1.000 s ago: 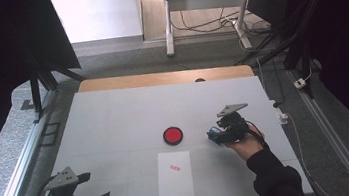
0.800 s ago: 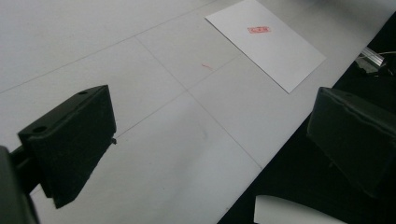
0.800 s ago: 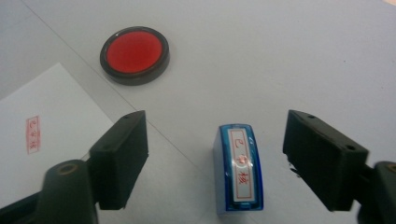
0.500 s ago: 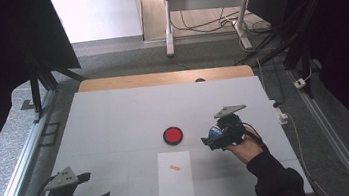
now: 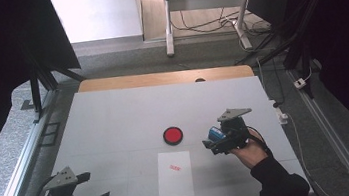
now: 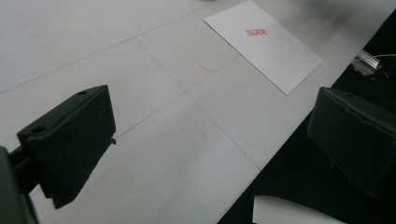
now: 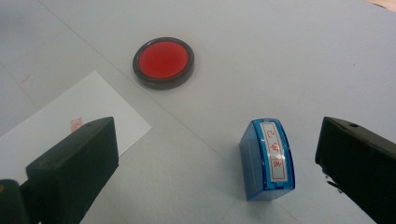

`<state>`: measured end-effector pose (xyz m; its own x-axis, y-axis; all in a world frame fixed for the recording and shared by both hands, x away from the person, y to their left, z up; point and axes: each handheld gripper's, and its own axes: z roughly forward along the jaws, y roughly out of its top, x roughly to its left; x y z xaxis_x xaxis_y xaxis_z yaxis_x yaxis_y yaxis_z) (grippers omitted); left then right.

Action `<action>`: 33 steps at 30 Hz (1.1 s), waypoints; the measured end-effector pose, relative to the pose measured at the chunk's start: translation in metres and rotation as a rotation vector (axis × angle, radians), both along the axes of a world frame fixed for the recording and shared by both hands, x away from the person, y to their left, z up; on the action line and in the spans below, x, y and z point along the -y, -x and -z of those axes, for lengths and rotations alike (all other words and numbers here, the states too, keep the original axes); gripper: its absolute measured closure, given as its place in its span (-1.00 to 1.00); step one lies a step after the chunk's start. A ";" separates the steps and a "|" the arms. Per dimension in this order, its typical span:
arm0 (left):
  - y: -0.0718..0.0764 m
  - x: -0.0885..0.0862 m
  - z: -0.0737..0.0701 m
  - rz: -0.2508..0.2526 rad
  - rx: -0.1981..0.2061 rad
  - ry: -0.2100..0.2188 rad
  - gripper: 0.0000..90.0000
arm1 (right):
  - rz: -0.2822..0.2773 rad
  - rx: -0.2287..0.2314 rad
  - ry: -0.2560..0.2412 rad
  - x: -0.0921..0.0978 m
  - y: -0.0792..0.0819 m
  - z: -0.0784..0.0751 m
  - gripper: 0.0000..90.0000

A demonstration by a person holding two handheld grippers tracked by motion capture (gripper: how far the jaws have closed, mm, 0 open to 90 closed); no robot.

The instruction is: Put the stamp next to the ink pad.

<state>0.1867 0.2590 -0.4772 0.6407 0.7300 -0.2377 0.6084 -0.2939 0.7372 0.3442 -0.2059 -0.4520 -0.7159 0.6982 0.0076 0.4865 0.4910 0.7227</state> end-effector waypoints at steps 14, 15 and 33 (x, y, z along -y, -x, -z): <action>0.000 -0.001 0.000 0.001 0.000 0.004 -0.98 | -0.002 0.014 -0.026 0.008 0.020 -0.004 -1.00; 0.000 -0.001 0.000 0.002 0.000 0.004 -0.98 | -0.001 0.014 -0.031 0.008 0.022 -0.004 -1.00; -0.001 -0.002 0.000 0.000 -0.005 0.012 -0.99 | 0.025 0.019 -0.044 0.024 0.049 -0.006 -1.00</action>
<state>0.1874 0.2607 -0.4772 0.6393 0.7272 -0.2498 0.6122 -0.2849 0.7376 0.2949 -0.2302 -0.4456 -0.6987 0.7150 0.0252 0.4840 0.4465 0.7526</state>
